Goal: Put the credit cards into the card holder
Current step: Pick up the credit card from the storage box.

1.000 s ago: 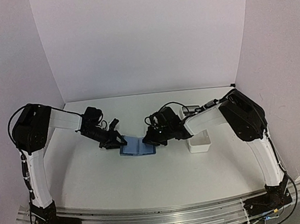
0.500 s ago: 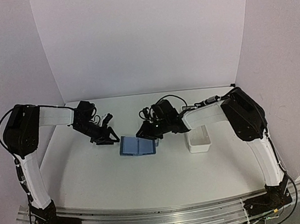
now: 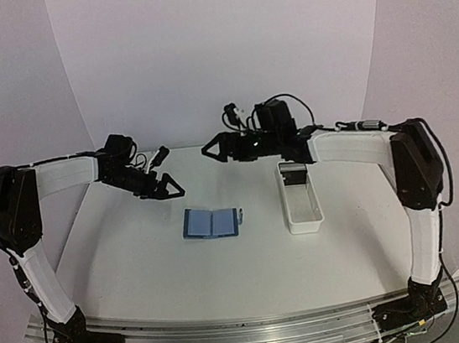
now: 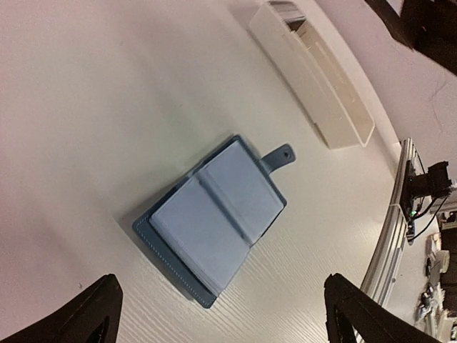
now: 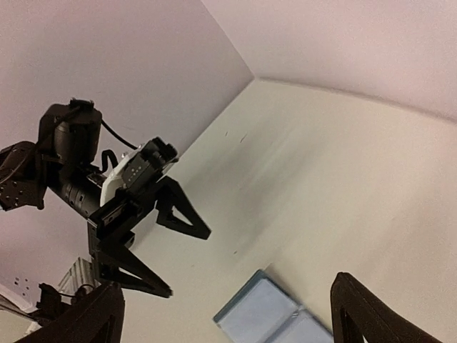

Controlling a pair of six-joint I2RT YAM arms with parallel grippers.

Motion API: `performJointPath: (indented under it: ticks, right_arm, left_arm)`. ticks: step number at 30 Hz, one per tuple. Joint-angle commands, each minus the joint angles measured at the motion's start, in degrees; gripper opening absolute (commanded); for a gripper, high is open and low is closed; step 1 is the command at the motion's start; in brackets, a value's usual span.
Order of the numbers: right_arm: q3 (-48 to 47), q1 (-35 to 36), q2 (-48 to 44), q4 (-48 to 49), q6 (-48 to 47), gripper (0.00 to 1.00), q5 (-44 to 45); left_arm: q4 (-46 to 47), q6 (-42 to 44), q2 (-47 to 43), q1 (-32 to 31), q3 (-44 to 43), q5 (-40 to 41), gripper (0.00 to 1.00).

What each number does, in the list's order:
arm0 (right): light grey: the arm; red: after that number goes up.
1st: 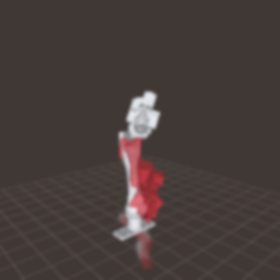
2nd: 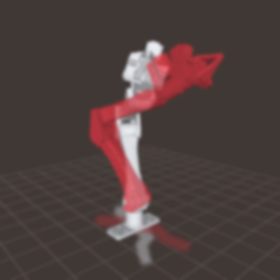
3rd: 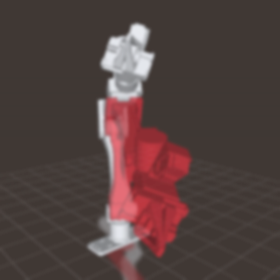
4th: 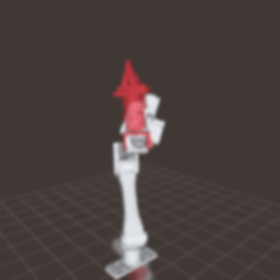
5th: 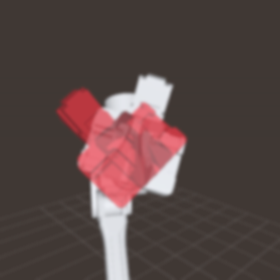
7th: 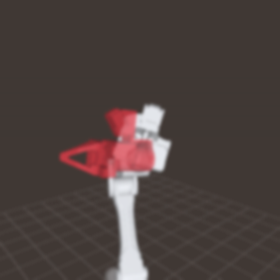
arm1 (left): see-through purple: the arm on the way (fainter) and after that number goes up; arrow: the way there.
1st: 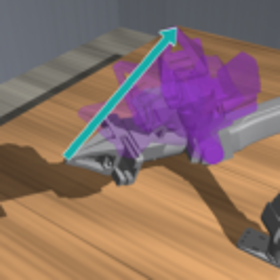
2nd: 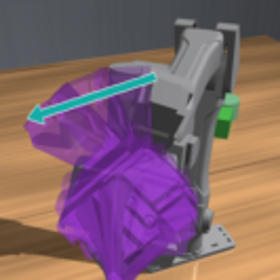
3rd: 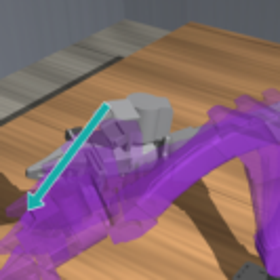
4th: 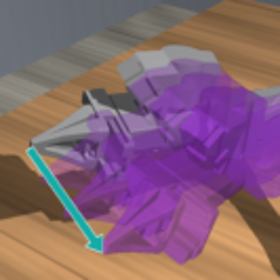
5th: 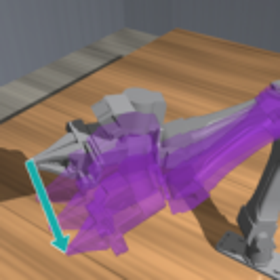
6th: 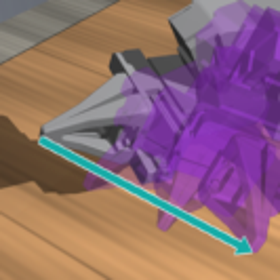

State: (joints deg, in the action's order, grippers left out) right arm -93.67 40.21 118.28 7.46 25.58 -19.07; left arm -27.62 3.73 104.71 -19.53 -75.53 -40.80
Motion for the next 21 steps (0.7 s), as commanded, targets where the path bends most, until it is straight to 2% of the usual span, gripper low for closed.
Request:
performJointPath:
  ticks: [1,3,5,8,13,17,21]
  right_arm:
    - [5.74,-8.57,-13.52,0.31,-17.29,0.98,0.85]
    - [9.16,-11.39,-16.41,0.35,-25.40,0.98,2.29]
    - [13.73,-13.17,-19.89,0.36,-40.58,0.98,12.25]
    - [15.88,-13.48,-19.31,0.15,-61.49,0.98,21.35]
    - [20.47,-15.62,-15.74,-0.16,-84.08,0.98,23.95]
    - [20.67,-17.66,-13.24,-0.39,-89.78,0.98,24.34]
    - [21.64,-17.73,-11.27,-1.00,-99.60,0.96,26.00]
  left_arm:
    - [7.50,5.22,-8.22,0.28,1.58,-3.66,0.99]
    - [10.52,5.56,-9.48,0.28,3.04,-3.60,0.99]
    - [15.18,5.85,-10.82,0.26,4.84,-3.07,0.99]
    - [20.91,6.52,-11.44,0.19,6.52,-3.59,0.99]
    - [27.26,6.39,-10.08,-0.69,8.08,-2.51,0.99]
    - [32.44,5.59,-8.10,-1.83,8.66,0.27,1.00]
    - [36.62,3.03,-6.38,-1.96,9.79,1.45,0.99]
